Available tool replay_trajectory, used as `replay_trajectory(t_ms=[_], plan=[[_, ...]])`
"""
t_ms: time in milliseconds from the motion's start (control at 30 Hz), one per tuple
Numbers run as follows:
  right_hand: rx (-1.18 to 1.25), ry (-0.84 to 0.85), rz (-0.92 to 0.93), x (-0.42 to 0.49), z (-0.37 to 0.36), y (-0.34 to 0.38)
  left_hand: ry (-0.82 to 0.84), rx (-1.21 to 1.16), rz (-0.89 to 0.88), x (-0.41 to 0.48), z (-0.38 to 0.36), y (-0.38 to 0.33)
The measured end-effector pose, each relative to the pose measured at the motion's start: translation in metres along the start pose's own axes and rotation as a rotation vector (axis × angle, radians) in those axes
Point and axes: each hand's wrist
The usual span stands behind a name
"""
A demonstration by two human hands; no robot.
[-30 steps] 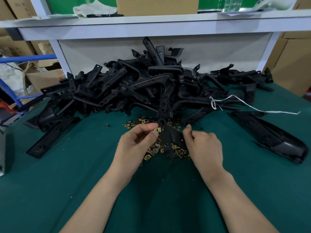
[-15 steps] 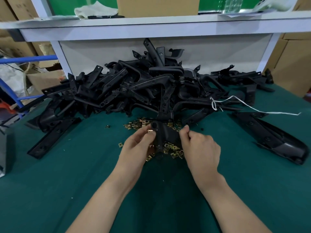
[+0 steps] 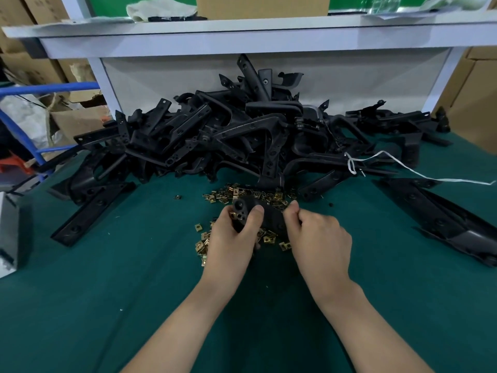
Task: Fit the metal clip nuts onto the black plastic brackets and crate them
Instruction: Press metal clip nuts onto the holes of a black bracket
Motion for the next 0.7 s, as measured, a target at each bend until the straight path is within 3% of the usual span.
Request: replay_trajectory(t_ms=[700], plan=[[0.021, 0.031, -0.011, 0.0016, -0.0007, 0.0, -0.043, 0.09, -0.076, -0.0058, -0.0001, -0.0094]])
Point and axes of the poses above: each hand's wrist, its own x-axis towards the middle knuckle, its own z-axis out of the back of the hand, y = z × x, and after that the axes turned 14 degrees about -y, right-handed
